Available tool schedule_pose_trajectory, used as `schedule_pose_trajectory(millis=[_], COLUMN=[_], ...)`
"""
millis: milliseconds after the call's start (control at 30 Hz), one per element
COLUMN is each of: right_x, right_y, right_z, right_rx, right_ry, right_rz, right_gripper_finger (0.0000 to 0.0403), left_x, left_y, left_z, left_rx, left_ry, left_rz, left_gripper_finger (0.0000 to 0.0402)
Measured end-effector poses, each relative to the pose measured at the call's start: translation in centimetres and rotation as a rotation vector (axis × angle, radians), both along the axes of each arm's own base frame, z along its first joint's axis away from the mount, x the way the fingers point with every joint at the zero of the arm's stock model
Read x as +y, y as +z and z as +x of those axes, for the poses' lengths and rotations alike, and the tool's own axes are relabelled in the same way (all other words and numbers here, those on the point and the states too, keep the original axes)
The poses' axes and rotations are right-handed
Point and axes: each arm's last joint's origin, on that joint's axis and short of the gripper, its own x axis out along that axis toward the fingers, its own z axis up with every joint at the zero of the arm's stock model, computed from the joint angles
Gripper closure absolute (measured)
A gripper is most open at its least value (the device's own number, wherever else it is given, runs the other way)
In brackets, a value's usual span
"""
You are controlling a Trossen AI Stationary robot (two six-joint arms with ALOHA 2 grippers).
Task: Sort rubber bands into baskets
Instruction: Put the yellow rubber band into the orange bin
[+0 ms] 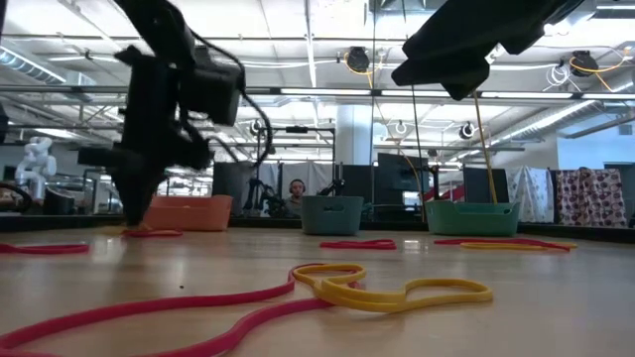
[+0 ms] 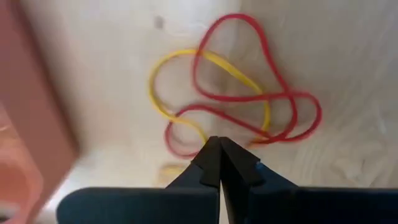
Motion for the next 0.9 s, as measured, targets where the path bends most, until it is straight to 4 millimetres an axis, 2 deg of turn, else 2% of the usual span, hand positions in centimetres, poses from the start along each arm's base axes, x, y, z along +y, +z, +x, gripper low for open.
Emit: schedule_pose_trajectory(millis=[367,500,600,700,900], right_x=[0.0,0.0,0.0,0.0,0.0], right_y=[0.0,0.0,0.0,0.0,0.0], right_z=[0.0,0.0,0.0,0.0,0.0], right_rx=[0.0,0.0,0.0,0.0,0.0], right_ry=[0.0,0.0,0.0,0.0,0.001], right_rz=[0.0,0.0,0.0,0.0,0.0], right_gripper_finger=[0.0245,0.0245,0.0245,0.0245,0.0245], left_x=[-0.1,-0.2,-0.4,-0.6,-0.6], left_y=[6.8,8.4,8.2,7.0,3.7], left_z=[-1.2,-2.0,-2.3,-2.6,-3.0], left_rx=[-0.153,-0.229,-0.237,-0.197,-0.084], left_ry=[0.034,0.08,0.12,0.137,0.087], left_rz=[0.075,0.082,0.027,-0.022,-0.034], left_gripper_finger=[0.04,0.0401,0.0401,0.0391,0.0337])
